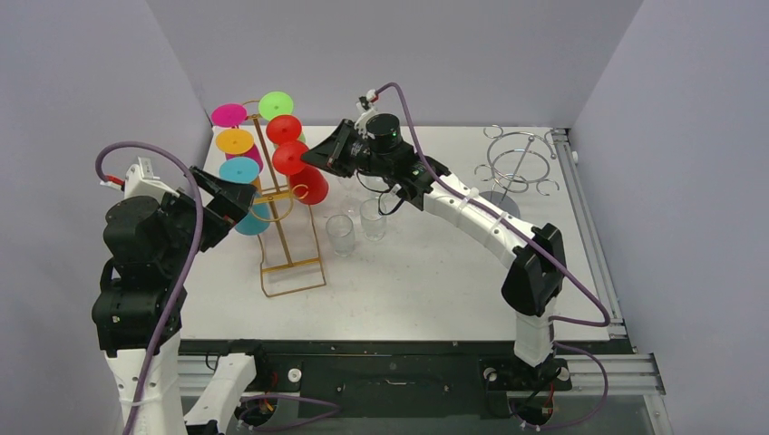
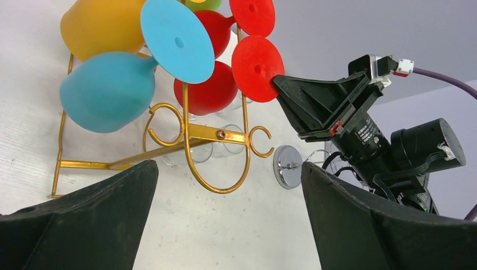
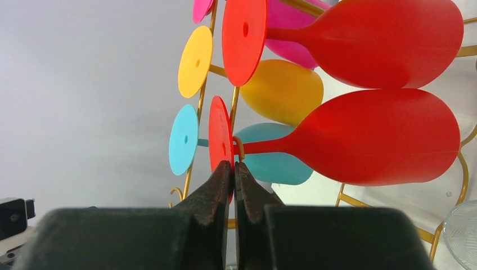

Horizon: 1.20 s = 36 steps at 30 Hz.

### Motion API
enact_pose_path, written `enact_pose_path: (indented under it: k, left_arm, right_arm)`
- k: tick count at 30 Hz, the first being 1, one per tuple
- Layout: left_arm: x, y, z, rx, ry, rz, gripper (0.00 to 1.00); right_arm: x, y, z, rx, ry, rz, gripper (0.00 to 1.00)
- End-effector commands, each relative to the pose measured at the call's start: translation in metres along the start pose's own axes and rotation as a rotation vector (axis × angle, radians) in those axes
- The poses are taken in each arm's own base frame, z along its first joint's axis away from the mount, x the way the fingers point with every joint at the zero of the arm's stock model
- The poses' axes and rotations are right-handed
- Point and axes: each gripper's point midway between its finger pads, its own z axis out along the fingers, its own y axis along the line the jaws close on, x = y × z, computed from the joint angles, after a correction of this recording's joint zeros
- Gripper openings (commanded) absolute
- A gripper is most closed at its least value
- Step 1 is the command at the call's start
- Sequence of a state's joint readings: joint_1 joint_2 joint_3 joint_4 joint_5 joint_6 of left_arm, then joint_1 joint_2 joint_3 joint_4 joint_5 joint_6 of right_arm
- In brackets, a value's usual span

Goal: Take the wine glass off the wine glass rack
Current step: Pick up the wine glass from the wine rack.

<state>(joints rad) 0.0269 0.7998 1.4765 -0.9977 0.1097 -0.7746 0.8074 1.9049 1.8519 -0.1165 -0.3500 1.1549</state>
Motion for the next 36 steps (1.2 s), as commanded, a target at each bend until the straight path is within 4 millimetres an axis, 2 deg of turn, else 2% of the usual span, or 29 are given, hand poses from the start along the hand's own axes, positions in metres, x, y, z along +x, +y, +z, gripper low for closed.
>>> enact_pose_path:
  k: [1,21,36]
  left_arm:
    - [-0.013,-0.018,-0.002,0.069,-0.04,0.017,0.96]
    - [-0.01,-0.021,0.007,0.088,-0.021,0.005,0.96]
    - [-0.01,-0.026,0.013,0.112,-0.007,0.0,0.96]
  right_arm:
    - [-0.023,0.03,-0.021,-0.085,-0.065,0.029,0.0]
    - [-0.041,0.046,-0.038,-0.161,-0.118,0.115,0.0]
    - [-0.055,0.046,-0.052,-0.164,-0.17,0.142,0.0]
